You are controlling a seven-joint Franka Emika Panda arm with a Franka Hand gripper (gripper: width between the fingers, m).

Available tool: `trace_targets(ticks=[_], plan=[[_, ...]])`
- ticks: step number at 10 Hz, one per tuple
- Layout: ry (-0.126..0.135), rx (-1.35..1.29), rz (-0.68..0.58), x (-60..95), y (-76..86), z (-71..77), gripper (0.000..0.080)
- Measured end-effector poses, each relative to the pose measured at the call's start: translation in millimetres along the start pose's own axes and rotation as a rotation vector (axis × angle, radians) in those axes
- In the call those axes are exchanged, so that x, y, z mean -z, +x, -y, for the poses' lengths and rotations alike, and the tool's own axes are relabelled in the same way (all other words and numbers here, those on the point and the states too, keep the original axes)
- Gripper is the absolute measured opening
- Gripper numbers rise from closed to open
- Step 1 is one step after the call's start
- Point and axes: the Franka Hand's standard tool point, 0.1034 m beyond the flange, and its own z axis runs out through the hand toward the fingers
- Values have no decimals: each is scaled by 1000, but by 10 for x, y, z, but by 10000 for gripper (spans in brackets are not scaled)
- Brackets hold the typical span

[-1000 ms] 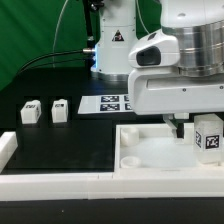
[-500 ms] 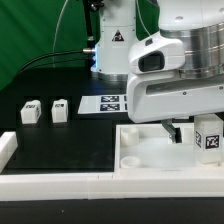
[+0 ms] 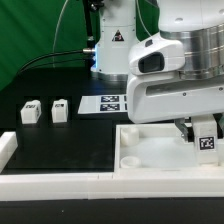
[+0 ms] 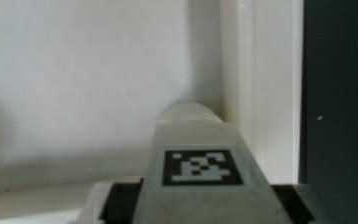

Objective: Assemble one leg

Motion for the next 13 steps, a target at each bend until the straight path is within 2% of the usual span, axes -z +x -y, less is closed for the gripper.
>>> trace_targets(ticks=[3, 8, 13], plan=[[3, -134, 1, 6, 34, -47, 289], [19, -785, 14, 2, 39, -34, 291], [25, -1269, 29, -19, 18, 4, 291]])
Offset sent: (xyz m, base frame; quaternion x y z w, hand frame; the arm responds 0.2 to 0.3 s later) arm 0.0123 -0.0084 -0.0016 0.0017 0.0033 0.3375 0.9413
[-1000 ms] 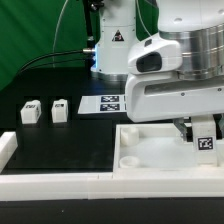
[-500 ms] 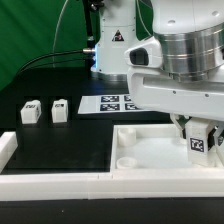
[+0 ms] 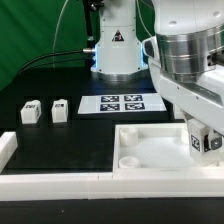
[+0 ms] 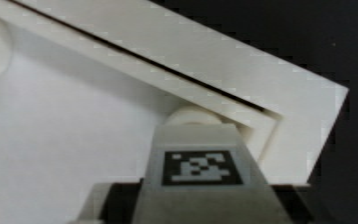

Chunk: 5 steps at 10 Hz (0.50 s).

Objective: Assemble one leg

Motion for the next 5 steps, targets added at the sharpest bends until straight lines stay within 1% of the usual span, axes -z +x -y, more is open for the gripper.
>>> trace_targets(ticks=[1, 3, 4, 5], plan=[[5, -72, -1, -4, -5, 5, 291], [5, -98, -1, -6, -10, 5, 291], [5, -95, -1, -7, -11, 5, 370], [5, -90, -1, -7, -11, 5, 518]])
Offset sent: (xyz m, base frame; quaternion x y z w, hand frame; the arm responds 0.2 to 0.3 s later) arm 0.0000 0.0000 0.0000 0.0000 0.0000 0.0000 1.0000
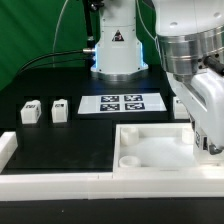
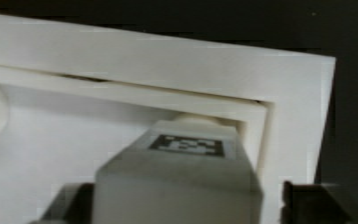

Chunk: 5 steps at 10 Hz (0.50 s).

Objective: Assemble one leg

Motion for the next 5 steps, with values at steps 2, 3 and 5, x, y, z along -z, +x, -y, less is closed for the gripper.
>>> trace_targets(ticks=[2, 3, 5], plan=[[-1, 47, 0, 1, -3, 0, 620], [-1, 83, 1, 10, -7, 7, 645], [-8, 379, -1, 18, -20, -1, 649]])
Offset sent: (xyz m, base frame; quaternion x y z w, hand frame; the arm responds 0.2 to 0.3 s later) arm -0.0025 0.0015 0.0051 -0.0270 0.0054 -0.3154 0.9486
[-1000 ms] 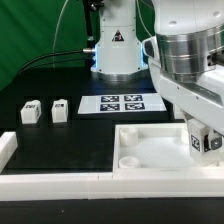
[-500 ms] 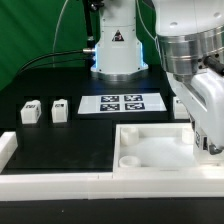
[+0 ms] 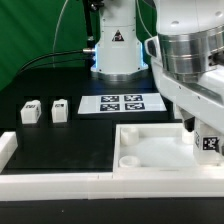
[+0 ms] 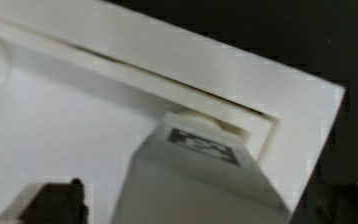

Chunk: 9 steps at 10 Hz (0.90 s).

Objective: Assemble one leg

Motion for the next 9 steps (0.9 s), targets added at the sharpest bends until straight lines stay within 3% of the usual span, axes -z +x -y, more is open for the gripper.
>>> trace_targets(ticks=[7, 9], plan=[[-69, 920, -23, -21, -36, -63, 649], [-70, 940, -23, -22, -29, -66, 649]])
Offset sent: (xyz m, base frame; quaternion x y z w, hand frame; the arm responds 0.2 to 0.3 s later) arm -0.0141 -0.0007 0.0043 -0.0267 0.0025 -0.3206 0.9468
